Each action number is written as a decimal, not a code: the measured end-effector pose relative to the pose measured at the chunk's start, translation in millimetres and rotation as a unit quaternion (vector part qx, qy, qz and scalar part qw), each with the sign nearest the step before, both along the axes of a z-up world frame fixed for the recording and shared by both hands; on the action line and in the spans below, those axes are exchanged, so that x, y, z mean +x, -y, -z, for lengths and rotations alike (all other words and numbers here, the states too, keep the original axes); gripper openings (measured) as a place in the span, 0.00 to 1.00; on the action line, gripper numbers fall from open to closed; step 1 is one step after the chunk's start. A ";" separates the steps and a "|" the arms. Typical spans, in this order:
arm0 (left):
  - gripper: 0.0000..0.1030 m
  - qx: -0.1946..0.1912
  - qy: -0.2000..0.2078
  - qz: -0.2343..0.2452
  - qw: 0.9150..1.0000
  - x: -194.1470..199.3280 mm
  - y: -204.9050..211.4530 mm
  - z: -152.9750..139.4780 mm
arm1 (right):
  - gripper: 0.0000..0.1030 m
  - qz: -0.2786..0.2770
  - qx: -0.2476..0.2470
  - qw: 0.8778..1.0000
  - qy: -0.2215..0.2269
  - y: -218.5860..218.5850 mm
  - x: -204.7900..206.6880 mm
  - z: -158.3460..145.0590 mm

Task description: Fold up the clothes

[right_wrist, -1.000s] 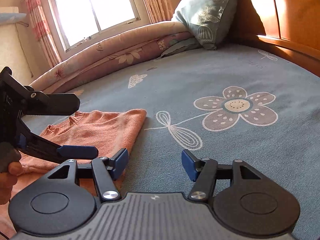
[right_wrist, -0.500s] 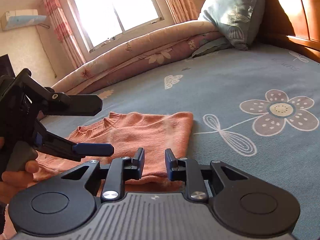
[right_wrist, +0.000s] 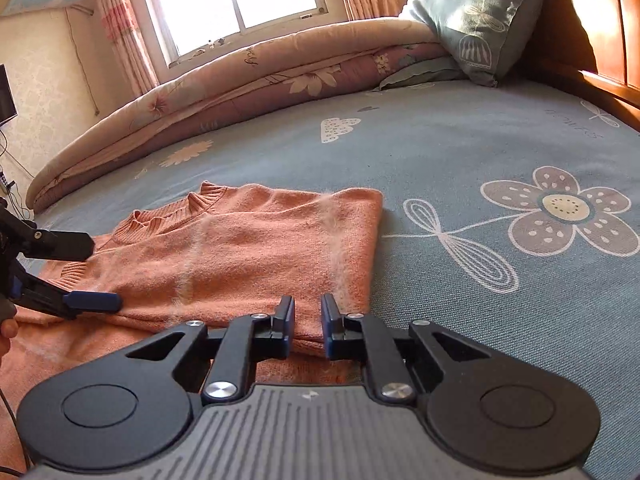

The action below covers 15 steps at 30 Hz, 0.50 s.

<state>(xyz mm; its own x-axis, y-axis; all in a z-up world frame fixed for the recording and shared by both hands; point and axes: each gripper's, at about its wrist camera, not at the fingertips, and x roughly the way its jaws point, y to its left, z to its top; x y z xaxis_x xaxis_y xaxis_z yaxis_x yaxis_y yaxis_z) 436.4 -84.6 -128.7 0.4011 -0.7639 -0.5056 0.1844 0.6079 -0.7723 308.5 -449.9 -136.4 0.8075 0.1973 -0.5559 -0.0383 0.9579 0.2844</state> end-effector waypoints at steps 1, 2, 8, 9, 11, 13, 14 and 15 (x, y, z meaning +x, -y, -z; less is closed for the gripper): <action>0.94 0.002 -0.003 -0.021 1.000 0.6 -10.8 -2.9 | 0.15 0.001 0.002 1.000 0.000 0.7 0.6 0.1; 0.94 0.007 0.002 -0.035 0.999 1.2 -16.4 -8.1 | 0.15 0.002 0.006 1.000 -0.001 1.4 0.7 0.2; 0.94 -0.027 0.047 0.020 0.998 20.4 32.2 -34.5 | 0.16 0.003 0.008 1.000 0.002 1.2 0.3 1.0; 0.94 -0.030 0.047 0.041 0.998 24.8 49.5 -35.1 | 0.16 0.002 0.006 1.000 0.002 0.7 0.4 1.1; 0.94 -0.032 0.041 0.087 0.995 31.3 89.5 -30.9 | 0.16 0.001 0.002 1.000 0.004 -0.1 0.5 1.2; 0.94 -0.019 0.037 0.120 0.992 35.1 122.2 -25.4 | 0.16 -0.001 0.000 1.000 0.005 -0.1 0.3 1.3; 0.94 -0.010 0.033 0.133 0.991 37.9 134.1 -21.9 | 0.16 -0.002 0.001 1.000 0.005 0.1 0.5 1.5; 0.94 -0.002 0.026 0.143 0.989 40.3 142.7 -17.6 | 0.16 -0.002 0.002 1.000 0.004 0.4 0.8 1.5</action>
